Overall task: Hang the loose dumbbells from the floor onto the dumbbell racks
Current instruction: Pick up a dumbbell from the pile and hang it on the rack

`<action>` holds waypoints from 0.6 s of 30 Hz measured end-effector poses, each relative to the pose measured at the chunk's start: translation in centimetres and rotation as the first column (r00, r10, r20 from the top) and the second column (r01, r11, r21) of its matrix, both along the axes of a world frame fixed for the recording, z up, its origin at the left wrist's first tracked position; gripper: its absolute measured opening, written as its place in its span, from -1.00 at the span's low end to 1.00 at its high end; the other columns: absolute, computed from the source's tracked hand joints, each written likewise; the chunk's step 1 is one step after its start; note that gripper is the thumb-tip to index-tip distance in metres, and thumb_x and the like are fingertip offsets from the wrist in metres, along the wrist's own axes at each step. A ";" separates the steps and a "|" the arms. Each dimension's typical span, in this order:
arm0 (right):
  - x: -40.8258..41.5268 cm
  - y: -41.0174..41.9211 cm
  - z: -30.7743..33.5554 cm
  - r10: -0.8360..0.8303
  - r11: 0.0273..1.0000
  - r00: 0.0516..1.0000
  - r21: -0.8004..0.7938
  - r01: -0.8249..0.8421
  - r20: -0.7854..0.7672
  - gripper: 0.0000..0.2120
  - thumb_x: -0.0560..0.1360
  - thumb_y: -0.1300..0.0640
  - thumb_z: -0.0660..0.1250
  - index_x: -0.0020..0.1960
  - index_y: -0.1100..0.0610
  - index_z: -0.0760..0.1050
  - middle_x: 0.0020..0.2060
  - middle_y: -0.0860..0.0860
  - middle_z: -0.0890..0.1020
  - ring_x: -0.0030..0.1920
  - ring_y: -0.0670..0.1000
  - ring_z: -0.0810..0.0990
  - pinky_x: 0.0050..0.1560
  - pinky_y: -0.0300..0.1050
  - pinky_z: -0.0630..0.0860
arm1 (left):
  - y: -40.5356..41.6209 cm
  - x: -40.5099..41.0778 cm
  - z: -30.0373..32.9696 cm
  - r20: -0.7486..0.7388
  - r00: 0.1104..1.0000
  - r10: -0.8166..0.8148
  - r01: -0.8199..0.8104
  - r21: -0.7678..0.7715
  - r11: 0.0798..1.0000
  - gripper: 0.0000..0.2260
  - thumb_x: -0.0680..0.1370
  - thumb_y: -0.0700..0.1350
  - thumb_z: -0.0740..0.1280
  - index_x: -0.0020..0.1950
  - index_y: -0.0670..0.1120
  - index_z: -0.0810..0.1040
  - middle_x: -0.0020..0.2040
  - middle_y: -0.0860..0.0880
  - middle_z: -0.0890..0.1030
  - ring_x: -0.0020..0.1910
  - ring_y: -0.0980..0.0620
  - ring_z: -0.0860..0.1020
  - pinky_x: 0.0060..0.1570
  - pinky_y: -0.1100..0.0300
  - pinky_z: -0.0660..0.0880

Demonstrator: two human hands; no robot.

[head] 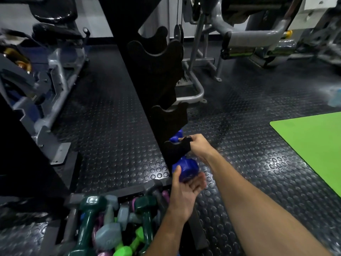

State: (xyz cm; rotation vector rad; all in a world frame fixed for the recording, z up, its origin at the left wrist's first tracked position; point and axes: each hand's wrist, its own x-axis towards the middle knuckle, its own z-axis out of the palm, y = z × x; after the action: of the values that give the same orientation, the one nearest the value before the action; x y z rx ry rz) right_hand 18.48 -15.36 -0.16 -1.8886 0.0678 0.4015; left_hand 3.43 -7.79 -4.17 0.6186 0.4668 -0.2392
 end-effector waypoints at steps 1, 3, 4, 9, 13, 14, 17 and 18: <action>-0.1 0.0 -0.5 -0.018 1.000 1.000 0.012 0.018 -0.011 -0.83 0.52 0.35 0.34 -0.02 0.26 0.71 -0.12 0.27 0.73 -0.15 0.12 0.70 0.01 0.12 0.65 | 0.3 -0.2 -0.2 -0.001 0.999 -0.034 0.034 0.051 0.998 -0.37 0.57 0.23 0.27 0.34 -0.30 0.53 0.22 -0.36 0.64 0.26 -0.30 0.61 0.37 -0.17 0.47; -0.3 0.0 -0.8 -0.039 0.999 0.999 0.015 0.039 -0.018 -0.79 0.54 0.38 0.31 -0.02 0.23 0.72 -0.18 0.21 0.74 -0.19 0.10 0.67 -0.07 0.08 0.63 | 0.9 -0.1 -0.3 -0.011 0.998 -0.054 0.055 0.145 0.988 -0.40 0.57 0.25 0.27 0.34 -0.24 0.55 0.22 -0.34 0.65 0.26 -0.28 0.61 0.37 -0.18 0.48; -0.5 0.1 -0.6 -0.044 0.999 0.999 0.004 0.044 -0.019 -0.78 0.53 0.37 0.32 -0.03 0.19 0.73 -0.22 0.16 0.74 -0.21 0.09 0.67 -0.11 0.05 0.63 | 1.3 -0.1 -0.3 -0.011 0.999 -0.046 0.047 0.183 0.982 -0.41 0.55 0.24 0.30 0.33 -0.22 0.56 0.21 -0.33 0.66 0.22 -0.26 0.63 0.35 -0.17 0.51; -2.0 0.4 0.6 -0.078 0.997 0.997 0.015 0.078 0.008 -0.77 0.47 0.37 0.36 -0.09 0.12 0.73 -0.25 0.05 0.74 -0.23 0.00 0.71 -0.22 -0.13 0.63 | 2.6 -0.2 -0.2 -0.014 0.998 -0.061 0.062 0.349 0.935 -0.53 0.58 0.16 0.38 0.33 -0.15 0.57 0.15 -0.19 0.72 0.09 -0.14 0.68 0.23 -0.13 0.58; -3.4 -0.2 -0.2 -0.178 0.984 0.983 0.037 0.176 0.047 -0.76 0.53 0.32 0.32 -0.01 0.08 0.72 -0.14 0.03 0.76 -0.06 0.06 0.75 0.01 0.00 0.69 | 3.7 -0.5 0.4 -0.027 0.998 -0.058 0.063 0.471 0.880 -0.69 0.58 0.11 0.42 0.13 -0.10 0.59 0.07 -0.14 0.74 -0.02 -0.08 0.70 0.17 -0.12 0.60; -3.8 -0.2 -0.8 -0.230 0.972 0.972 0.049 0.228 0.055 -0.78 0.53 0.27 0.33 -0.02 0.05 0.72 -0.14 0.00 0.76 -0.06 0.04 0.75 0.05 0.03 0.69 | 4.1 -0.8 0.4 -0.026 0.998 -0.059 0.064 0.500 0.864 -0.73 0.58 0.11 0.42 0.09 -0.08 0.58 0.06 -0.14 0.74 -0.03 -0.08 0.69 0.15 -0.11 0.60; -5.6 -0.5 -2.6 -0.430 0.902 0.901 0.075 0.426 0.058 -0.86 0.55 0.08 0.36 -0.07 0.01 0.70 -0.15 -0.06 0.75 -0.04 0.00 0.73 0.13 0.07 0.64 | 5.7 -1.6 0.3 -0.029 0.998 -0.057 0.063 0.584 0.809 -0.68 0.54 0.18 0.43 0.06 -0.07 0.60 -0.02 -0.10 0.71 -0.07 -0.05 0.67 0.03 -0.06 0.60; -6.8 -0.6 -2.9 -0.495 0.868 0.868 0.077 0.491 0.038 -0.86 0.57 0.06 0.35 -0.07 0.01 0.69 -0.14 -0.06 0.75 -0.04 0.01 0.71 0.13 0.07 0.63 | 6.3 -2.0 0.3 -0.045 0.997 -0.063 0.077 0.612 0.787 -0.63 0.53 0.22 0.43 0.07 -0.07 0.62 -0.02 -0.09 0.71 -0.09 -0.04 0.66 -0.02 -0.04 0.59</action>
State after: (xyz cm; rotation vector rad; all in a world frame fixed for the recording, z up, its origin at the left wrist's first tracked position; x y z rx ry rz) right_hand 11.70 -15.98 -3.02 -1.7381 0.4860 -0.0043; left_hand 1.41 -1.49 -3.92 1.2808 0.5468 -0.1603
